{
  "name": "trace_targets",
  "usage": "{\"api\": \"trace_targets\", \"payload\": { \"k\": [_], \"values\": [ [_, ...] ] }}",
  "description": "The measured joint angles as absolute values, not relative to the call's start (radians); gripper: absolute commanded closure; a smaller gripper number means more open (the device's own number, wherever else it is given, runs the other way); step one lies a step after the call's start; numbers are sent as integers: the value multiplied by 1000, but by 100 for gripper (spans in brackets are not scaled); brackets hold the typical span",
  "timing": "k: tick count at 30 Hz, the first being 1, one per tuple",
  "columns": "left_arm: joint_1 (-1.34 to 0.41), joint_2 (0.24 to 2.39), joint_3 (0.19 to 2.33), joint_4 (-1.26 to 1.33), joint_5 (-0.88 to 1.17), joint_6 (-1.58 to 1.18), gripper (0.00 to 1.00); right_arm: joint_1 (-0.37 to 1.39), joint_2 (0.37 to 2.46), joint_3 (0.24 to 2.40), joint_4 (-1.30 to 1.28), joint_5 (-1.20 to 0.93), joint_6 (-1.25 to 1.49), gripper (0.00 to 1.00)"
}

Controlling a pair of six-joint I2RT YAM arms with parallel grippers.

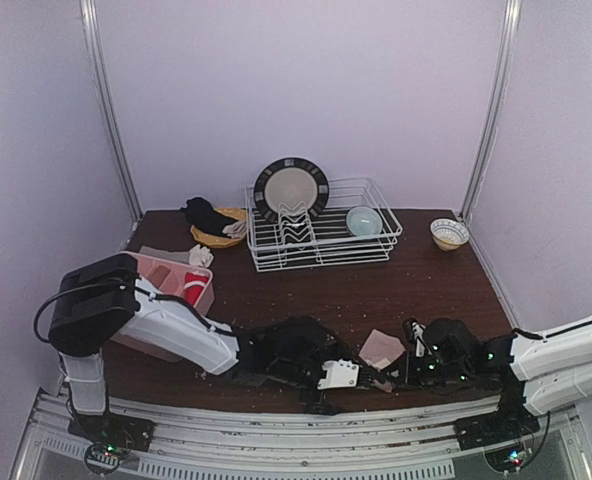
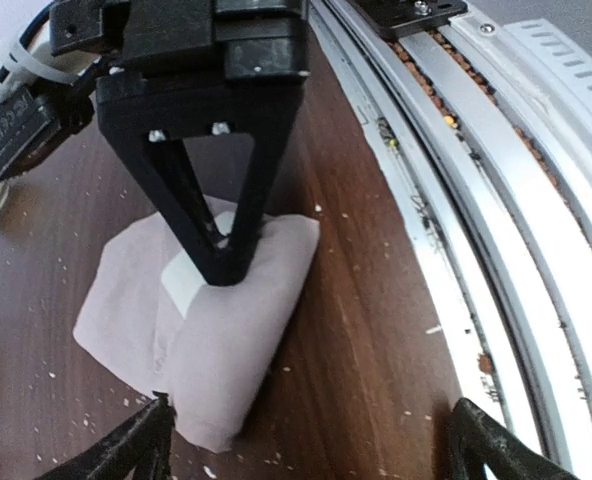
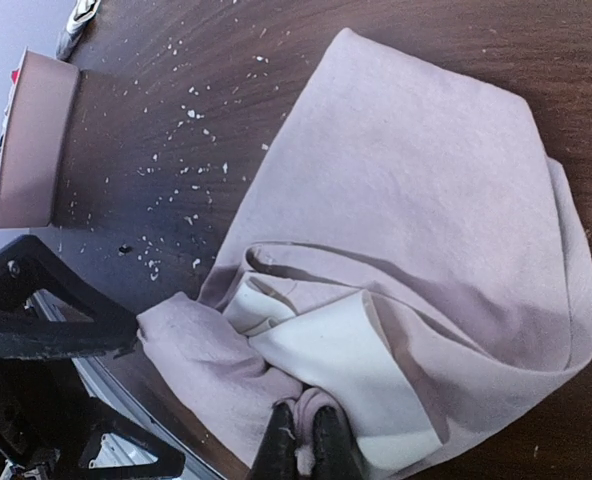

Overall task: Roll the underwear
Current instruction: Roll the underwear at the center of the board.

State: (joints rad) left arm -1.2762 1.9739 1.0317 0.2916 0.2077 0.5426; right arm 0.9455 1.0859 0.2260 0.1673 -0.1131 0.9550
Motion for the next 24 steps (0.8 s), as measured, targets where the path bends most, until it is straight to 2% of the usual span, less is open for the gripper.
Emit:
{"api": "trace_targets", "payload": {
  "k": [3,8,14,18,24],
  "values": [
    [-1263,2012,1068,319,207,638,14,939,1063,218,149,-123,960,100],
    [-1254,2045,1123,325,200,743,30,932,1042,204,141,-138,970,100],
    [-1254,2102,1203,290,199,821,44,931,1013,187,134,-142,977,100],
    [-1254,2130,1244,244,200,845,69,928,984,180,110,-144,978,100],
    [-1253,2183,1311,195,205,868,100,926,925,170,62,-156,985,100]
  ]
}}
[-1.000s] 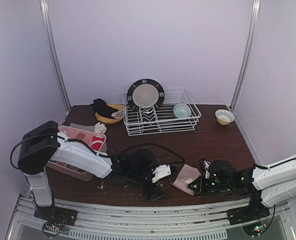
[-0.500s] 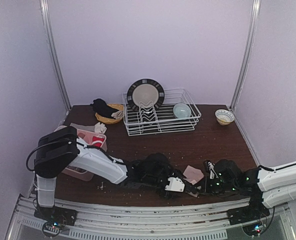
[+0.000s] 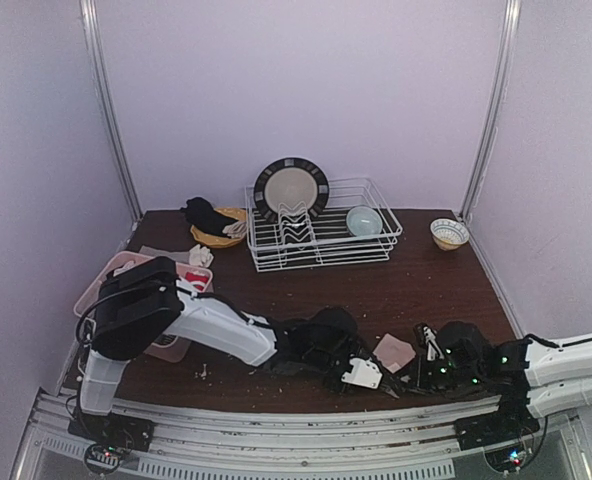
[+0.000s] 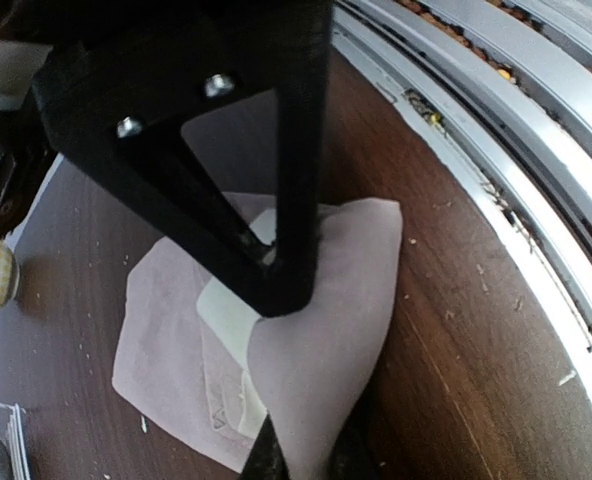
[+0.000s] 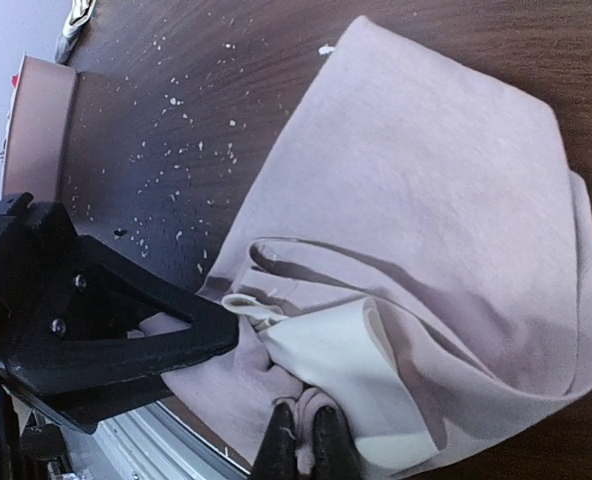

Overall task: Roll the underwear
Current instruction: Roll the underwear at the center of the board.

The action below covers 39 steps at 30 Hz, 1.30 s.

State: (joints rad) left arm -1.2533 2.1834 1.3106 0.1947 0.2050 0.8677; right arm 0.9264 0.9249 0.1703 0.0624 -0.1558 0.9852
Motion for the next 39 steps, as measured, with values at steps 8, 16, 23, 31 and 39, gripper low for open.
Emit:
{"api": "trace_targets", "payload": {
  "k": [8,16,23,31,39],
  "values": [
    [-1251,2191,1376,79,271,820,100,928,752,171,-133,-147,958,67],
    [-1233,2189,1462,-164,397,681,100,936,614,200,-298,-92,885,65],
    [-1195,2252,1642,-476,592,533,100,975,569,230,-316,-75,780,64],
    [-1136,2420,1907,-738,754,403,100,1007,580,244,-258,-138,664,64],
    [-1118,2515,2056,-876,831,334,100,1071,655,233,-161,-169,626,58]
  ]
}}
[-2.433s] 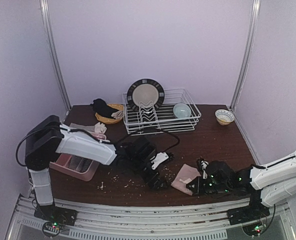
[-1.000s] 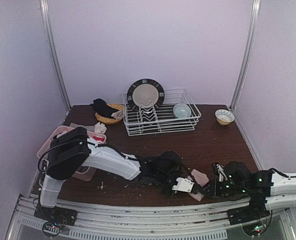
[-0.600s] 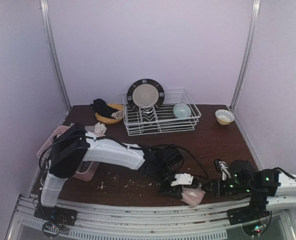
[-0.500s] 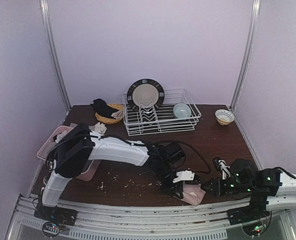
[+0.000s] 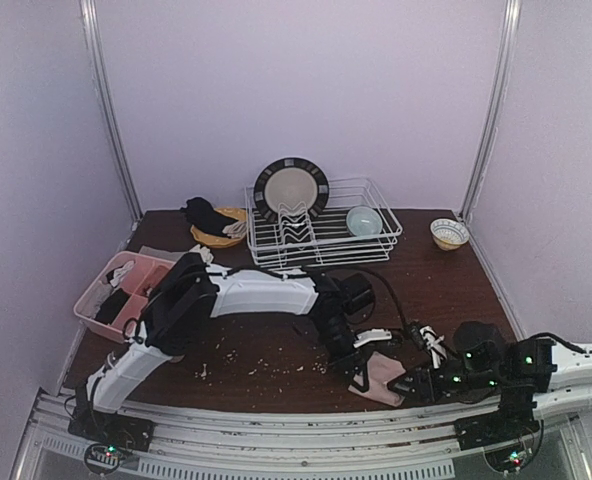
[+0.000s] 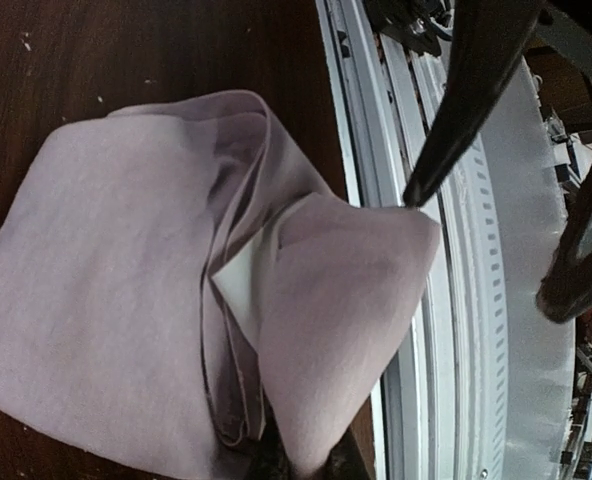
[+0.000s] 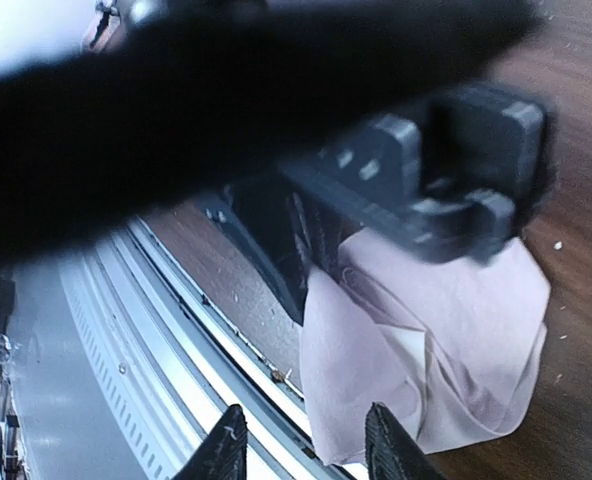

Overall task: Roll the underwear
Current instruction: Roll the underwear at the center of the board.

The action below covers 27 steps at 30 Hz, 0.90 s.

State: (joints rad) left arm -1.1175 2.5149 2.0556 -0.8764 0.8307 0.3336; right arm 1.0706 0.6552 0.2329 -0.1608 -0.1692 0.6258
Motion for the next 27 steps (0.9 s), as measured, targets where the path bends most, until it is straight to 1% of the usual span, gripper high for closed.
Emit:
{"api": "trace_targets", "payload": {
  "k": [4,8,11,13,14,17,19,20,22,23,25,26,27],
  "values": [
    [-1109,2545,2105,-922,853,311,100,1116,734,233,-130,-129,620,53],
    [-1104,2563,2131,-947,868,295,100,1143,813,236,-120,-64,608,53],
    [-1102,2566,2135,-952,874,287,97,1149,865,245,-115,-21,613,54],
    [-1101,2566,2135,-953,874,283,94,1151,887,247,-111,-4,626,59],
    [-1101,2566,2135,-954,874,281,93,1153,900,248,-107,2,636,64],
    [-1101,2566,2135,-956,873,276,88,1159,925,246,-81,9,680,85],
    [-1101,2566,2135,-958,871,275,82,1161,928,236,-56,9,705,96],
    [-1100,2566,2135,-960,870,273,78,1161,926,229,-43,7,722,100],
    [-1100,2566,2134,-961,866,271,61,1163,913,210,-20,4,756,100],
    [-1100,2565,2131,-959,868,269,42,1163,903,203,-14,4,770,100],
    [-1101,2544,2104,-941,879,258,18,1163,871,187,-10,3,800,100],
    [-1102,2523,2080,-929,882,253,14,1163,853,183,-14,3,817,100],
    [-1105,2494,2051,-908,873,250,12,1163,834,179,-20,4,831,100]
  ]
}}
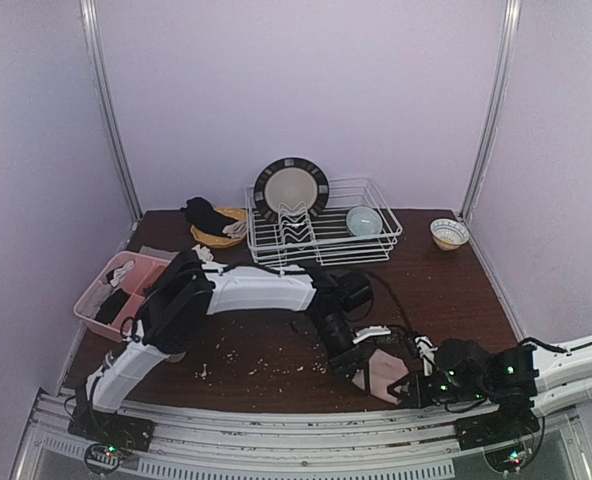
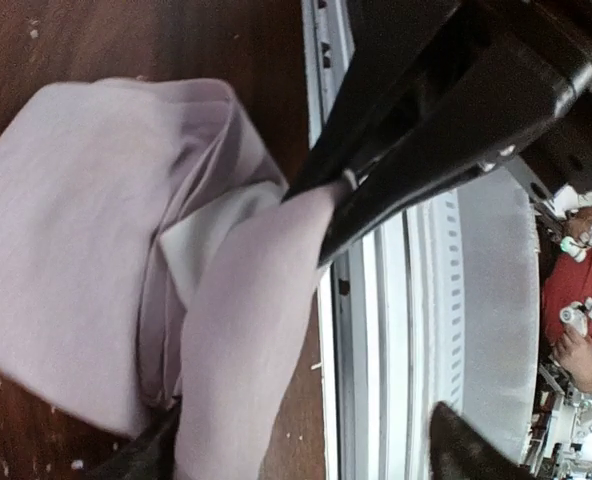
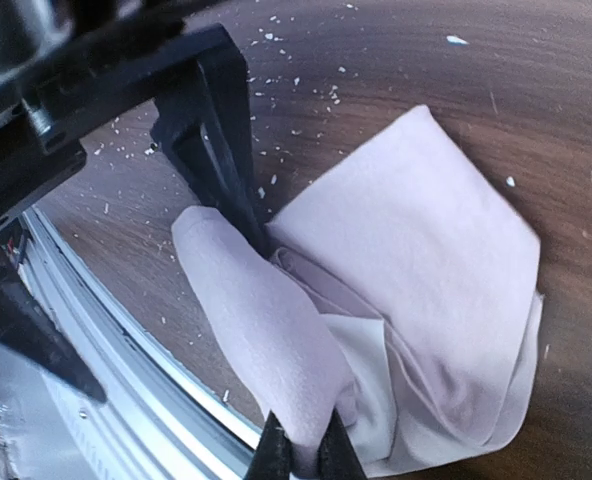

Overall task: Roll the underwear
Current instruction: Roll the underwear at the center of the board.

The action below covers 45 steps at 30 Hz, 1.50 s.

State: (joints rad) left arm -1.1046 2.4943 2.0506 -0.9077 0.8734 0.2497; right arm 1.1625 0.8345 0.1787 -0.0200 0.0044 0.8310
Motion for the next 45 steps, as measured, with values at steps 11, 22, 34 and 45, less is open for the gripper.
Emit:
{"api": "trace_targets", "payload": {
  "k": [11,22,34,45],
  "values": [
    [-1094,2156,1539,-493,479,140,2,1148,687,137,-144,22,1011,100],
    [-1229,1913,1009,340,200,486,4,1093,654,110,-157,17,1141,100],
    [-1293,2111,1229,364,221,882,44,1068,565,86,-199,2,1194,100],
    [-1291,2226,1400,167,254,981,61,1064,501,87,-217,-5,1205,100]
  ]
}}
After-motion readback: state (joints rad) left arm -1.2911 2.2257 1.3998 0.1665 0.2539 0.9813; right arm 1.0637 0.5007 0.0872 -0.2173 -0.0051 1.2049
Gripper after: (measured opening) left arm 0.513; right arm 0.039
